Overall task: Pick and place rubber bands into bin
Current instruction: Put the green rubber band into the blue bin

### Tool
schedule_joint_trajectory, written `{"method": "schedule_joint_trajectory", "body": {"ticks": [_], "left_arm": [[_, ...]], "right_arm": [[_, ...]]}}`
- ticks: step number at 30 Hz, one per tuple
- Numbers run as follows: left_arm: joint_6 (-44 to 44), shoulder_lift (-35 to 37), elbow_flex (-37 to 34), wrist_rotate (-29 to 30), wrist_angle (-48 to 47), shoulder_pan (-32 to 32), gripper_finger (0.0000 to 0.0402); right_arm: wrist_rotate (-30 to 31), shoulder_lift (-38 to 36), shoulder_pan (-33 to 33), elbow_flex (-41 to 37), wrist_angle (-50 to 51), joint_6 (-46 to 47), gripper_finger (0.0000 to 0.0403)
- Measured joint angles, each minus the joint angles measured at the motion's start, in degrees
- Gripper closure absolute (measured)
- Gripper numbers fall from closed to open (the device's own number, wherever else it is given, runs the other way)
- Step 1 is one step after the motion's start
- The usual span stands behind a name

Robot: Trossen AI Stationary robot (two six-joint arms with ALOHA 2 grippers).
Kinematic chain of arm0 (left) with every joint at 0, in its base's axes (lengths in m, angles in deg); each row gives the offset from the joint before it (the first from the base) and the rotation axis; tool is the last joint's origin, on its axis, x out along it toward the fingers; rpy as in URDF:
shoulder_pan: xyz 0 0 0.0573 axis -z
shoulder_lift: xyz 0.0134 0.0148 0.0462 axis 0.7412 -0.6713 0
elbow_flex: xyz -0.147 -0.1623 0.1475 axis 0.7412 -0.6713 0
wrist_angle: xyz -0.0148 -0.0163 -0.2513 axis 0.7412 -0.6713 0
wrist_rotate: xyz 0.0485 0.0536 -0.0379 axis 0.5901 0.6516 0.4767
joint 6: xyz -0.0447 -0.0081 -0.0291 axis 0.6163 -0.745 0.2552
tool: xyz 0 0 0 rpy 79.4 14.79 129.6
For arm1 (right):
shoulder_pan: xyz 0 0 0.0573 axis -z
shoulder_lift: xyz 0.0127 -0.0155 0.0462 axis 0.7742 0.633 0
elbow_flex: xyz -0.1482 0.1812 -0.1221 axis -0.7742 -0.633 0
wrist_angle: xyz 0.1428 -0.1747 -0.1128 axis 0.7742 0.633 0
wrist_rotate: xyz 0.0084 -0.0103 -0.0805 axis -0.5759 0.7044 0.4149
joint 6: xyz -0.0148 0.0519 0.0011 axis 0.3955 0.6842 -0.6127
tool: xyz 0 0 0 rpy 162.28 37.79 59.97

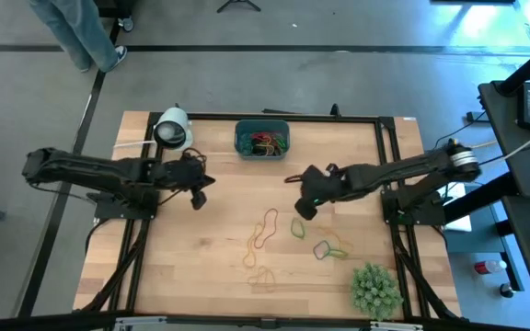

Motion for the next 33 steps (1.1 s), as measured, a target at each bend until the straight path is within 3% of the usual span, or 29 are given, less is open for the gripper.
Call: {"method": "schedule_joint_trajectory", "body": {"ticks": [4,10,21,33], "left_arm": [[-2.5,4.3,-1.3,0.0,-1.3,0.0,0.04],[-4.6,8.0,-2.2,-0.9,-4.1,-0.1,0.04],[-5.8,8.7,-2.2,-4.7,-5.2,0.0,0.0399],[-7.8,8.6,-2.2,-7.7,-5.5,0.0,0.04]], "right_arm": [[-1.5,7.8,-1.3,6.6,7.5,9.4,0.0398],[-8.9,17.0,-2.2,13.4,10.6,18.3,0.0358],[-15.3,24.7,-2.5,15.2,10.2,24.9,0.0283],[-21.3,28.4,-2.7,12.0,7.2,27.5,0.0301]]}}
